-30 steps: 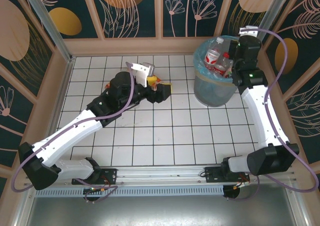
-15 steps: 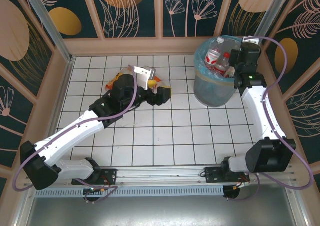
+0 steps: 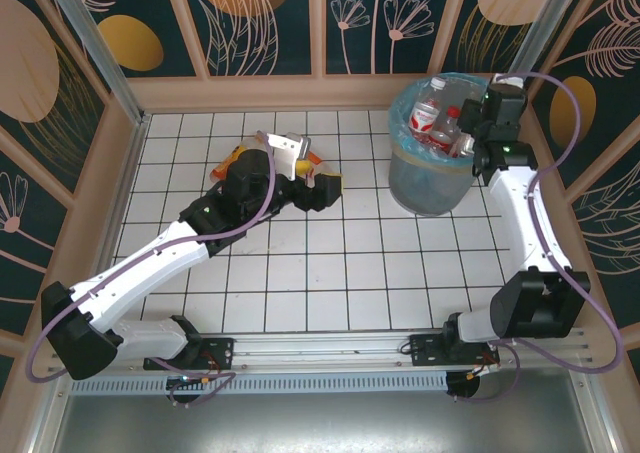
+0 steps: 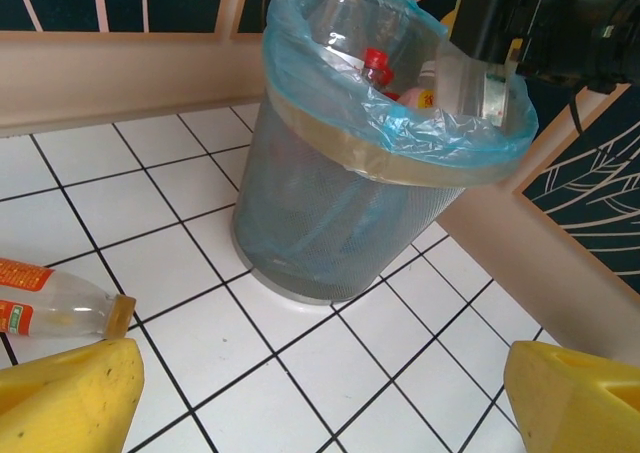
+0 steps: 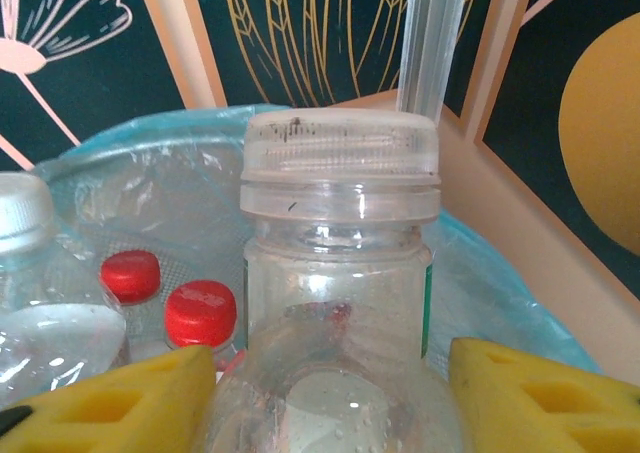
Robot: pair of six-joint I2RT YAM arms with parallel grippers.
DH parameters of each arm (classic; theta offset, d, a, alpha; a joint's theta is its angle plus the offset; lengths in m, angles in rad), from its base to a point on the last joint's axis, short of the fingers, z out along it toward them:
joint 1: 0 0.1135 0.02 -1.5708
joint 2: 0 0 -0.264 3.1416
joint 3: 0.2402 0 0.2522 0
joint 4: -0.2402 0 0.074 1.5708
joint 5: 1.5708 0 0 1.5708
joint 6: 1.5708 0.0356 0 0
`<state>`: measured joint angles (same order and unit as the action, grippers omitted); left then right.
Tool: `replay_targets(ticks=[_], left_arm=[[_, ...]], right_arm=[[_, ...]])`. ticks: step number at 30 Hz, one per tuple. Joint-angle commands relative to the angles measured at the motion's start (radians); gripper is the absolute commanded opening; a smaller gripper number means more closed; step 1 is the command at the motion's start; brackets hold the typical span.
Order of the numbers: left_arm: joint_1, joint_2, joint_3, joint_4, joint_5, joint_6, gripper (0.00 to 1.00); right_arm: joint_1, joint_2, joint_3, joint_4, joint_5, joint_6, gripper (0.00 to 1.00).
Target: Put the plastic bottles in the bin
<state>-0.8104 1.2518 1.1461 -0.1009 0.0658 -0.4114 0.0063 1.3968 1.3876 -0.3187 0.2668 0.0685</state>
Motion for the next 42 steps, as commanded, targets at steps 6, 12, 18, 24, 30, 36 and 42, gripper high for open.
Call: replay_targets(ticks=[6, 12, 18, 24, 30, 36, 42], left_arm=[[-0.001, 0.007, -0.018, 0.035, -0.02, 0.021, 0.94], [-0.003, 0.008, -0.017, 0.036, -0.018, 0.033, 0.94], [-0.002, 0.006, -0.026, 0.033, -0.028, 0.042, 0.94], [-0.002, -0.013, -0.041, 0.022, -0.059, 0.045, 0.94], [0.0, -0.047, -0.063, 0.0, -0.128, 0.048, 0.94], [0.0, -0.117, -0.08, -0.045, -0.307, 0.061, 0.96], [0.001, -0.181, -0.097, -0.105, -0.443, 0.052, 0.96]], right_arm=[[-0.003, -0.062, 0.11, -0.023, 0.015, 0.046, 0.71], [0.002, -0.055, 0.143, -0.019, 0.019, 0.038, 0.7], [0.003, 0.015, 0.14, -0.046, -0.025, 0.081, 0.55], [0.026, 0.046, 0.05, -0.04, -0.077, 0.123, 0.47], [0.055, 0.057, 0.085, -0.093, -0.09, 0.136, 0.44], [0.263, 0.003, 0.255, -0.082, 0.107, 0.075, 0.49], [0.528, 0.022, 0.262, 0.01, 0.175, 0.033, 0.58]])
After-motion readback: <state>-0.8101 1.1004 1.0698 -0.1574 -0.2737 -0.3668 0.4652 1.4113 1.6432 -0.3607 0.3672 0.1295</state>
